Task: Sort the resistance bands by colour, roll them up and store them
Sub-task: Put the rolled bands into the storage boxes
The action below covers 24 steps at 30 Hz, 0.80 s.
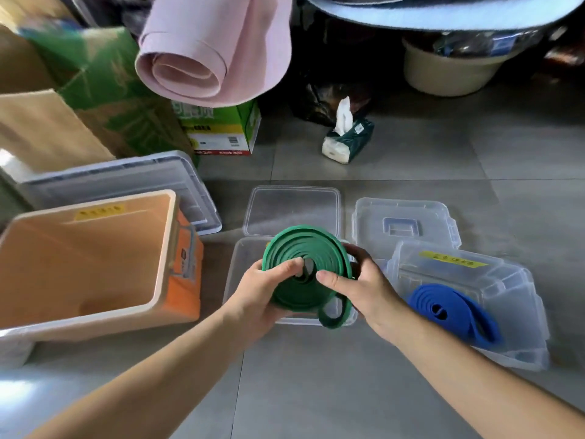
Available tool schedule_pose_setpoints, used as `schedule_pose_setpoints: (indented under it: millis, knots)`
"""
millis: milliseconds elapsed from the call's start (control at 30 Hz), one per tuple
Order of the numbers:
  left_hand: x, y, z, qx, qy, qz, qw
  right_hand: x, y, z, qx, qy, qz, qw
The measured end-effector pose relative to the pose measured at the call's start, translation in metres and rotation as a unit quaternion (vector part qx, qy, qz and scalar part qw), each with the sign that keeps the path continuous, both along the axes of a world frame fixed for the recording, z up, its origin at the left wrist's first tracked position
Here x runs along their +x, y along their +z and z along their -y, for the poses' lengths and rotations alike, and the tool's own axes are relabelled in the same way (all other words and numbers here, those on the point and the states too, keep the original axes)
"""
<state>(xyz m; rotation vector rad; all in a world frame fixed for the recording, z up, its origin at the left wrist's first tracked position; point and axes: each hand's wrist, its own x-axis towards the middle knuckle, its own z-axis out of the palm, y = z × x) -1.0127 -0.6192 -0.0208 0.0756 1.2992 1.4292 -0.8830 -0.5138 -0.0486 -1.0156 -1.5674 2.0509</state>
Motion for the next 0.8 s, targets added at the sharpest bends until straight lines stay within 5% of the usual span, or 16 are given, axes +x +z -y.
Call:
schedule_pose_setpoints:
  millis: [100,167,267,367,500,700,800]
  knots:
    - [-0.013,-0.014,-0.004,-0.095,0.007,0.026,0.995,-0.024,-0.019,-0.011,-0.107,-0.044,0.063,0.991]
    - [-0.025,-0.031,-0.007,-0.180,-0.038,-0.073,0.980,-0.037,-0.028,-0.023,-0.130,-0.013,0.130,0.983]
    - [-0.042,-0.060,-0.008,-0.266,-0.115,-0.223,0.931,-0.056,-0.041,-0.039,-0.074,0.056,0.224,0.970]
    - [-0.055,-0.085,-0.009,-0.270,-0.091,-0.157,0.946,-0.072,-0.056,-0.044,-0.041,0.103,0.284,0.952]
    - [-0.067,-0.102,-0.011,-0.278,-0.097,-0.207,0.933,-0.085,-0.078,-0.043,-0.034,0.144,0.337,0.930]
    - [-0.074,-0.132,-0.009,-0.309,-0.250,-0.341,0.852,-0.085,-0.098,-0.035,0.182,0.248,0.468,0.828]
    - [-0.079,-0.139,-0.014,-0.353,-0.264,-0.281,0.853,-0.080,-0.103,-0.035,0.199,0.255,0.471,0.821]
